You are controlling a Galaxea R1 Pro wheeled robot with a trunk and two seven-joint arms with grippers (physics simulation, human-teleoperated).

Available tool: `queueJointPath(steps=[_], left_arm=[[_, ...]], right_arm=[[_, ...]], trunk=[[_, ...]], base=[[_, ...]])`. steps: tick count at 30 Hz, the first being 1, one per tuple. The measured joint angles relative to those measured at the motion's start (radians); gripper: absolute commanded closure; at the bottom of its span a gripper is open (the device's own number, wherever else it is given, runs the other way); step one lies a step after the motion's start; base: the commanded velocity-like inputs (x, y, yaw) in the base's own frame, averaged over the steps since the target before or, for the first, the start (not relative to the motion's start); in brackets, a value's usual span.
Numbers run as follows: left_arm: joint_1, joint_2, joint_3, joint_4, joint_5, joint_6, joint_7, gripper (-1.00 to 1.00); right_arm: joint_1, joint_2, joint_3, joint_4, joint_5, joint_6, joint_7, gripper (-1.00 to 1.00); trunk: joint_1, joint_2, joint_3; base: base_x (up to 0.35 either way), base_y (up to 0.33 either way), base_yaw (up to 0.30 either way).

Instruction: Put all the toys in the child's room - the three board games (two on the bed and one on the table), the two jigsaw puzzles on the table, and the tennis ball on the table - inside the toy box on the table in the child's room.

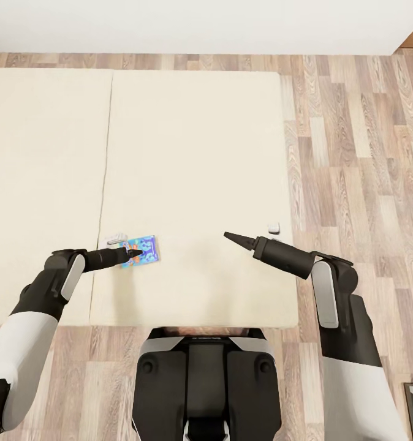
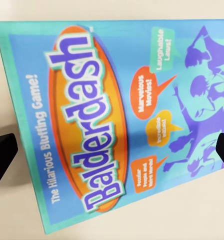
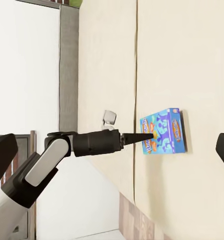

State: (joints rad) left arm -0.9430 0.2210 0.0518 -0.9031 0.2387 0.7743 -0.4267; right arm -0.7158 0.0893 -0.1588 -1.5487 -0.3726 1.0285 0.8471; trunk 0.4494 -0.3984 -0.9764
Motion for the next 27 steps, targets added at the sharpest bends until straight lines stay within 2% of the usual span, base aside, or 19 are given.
queueJointPath(steps=[11, 27], left_arm=[[0.0, -0.001, 0.0, 0.0, 0.0, 0.0, 0.0, -1.0], [0.0, -0.005, -0.007, 0.0, -0.001, -0.028, 0.001, -1.0]], right_arm=[[0.0, 0.0, 0.0, 0.001, 0.0, 0.0, 0.0, -1.0], [0.0, -0.001, 0.0, 0.004, 0.002, 0.0, 0.0, -1.0]], trunk=[[0.0, 0.0, 0.0], [0.0, 0.0, 0.0]], base=[[0.0, -0.023, 0.0], [0.0, -0.141, 0.0]])
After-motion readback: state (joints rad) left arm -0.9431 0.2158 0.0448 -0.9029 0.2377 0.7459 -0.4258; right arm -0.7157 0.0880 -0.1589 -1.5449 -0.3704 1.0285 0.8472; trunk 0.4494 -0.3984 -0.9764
